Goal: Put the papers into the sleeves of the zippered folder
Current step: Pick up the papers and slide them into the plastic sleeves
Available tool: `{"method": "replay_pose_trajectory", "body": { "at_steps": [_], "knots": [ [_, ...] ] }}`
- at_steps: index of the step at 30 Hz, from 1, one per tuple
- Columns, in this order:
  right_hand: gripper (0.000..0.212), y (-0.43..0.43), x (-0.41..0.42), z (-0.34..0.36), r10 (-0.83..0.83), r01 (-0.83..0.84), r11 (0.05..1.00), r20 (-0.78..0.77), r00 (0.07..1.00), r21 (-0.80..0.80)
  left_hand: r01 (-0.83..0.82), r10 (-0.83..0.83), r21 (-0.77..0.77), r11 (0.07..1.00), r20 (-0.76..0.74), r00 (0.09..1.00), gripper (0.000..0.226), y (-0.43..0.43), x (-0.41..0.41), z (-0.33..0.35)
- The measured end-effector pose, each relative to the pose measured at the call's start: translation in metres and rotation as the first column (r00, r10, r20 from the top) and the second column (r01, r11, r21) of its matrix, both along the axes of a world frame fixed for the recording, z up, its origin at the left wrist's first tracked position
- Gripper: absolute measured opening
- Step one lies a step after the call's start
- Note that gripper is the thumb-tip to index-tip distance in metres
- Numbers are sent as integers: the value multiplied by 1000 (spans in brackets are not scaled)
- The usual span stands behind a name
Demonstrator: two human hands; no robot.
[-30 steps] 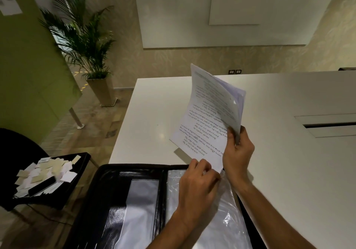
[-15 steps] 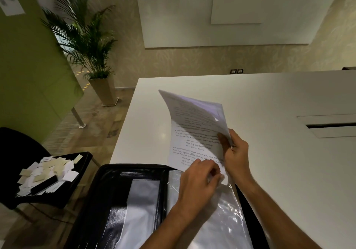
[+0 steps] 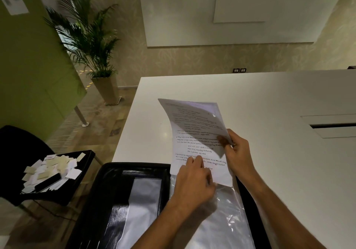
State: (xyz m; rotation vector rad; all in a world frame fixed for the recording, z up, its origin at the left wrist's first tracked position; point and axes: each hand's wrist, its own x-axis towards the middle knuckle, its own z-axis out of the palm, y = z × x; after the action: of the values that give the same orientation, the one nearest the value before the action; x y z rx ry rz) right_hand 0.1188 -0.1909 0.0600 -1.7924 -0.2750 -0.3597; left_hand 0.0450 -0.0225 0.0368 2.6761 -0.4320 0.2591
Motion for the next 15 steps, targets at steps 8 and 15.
{"method": "replay_pose_trajectory", "body": {
  "at_steps": [8, 15],
  "knots": [
    [60, -4, -4, 4, -12, 26, 994, 143, 990, -102, 12, -9, -34, 999, 82, 997, 14, 4, -5, 9],
    [63, -13, -4, 4, -35, 39, 998, 87, 996, -42, 96, -86, -106, 990, 95, 992, 12, 6, -3, 24]
  ]
}}
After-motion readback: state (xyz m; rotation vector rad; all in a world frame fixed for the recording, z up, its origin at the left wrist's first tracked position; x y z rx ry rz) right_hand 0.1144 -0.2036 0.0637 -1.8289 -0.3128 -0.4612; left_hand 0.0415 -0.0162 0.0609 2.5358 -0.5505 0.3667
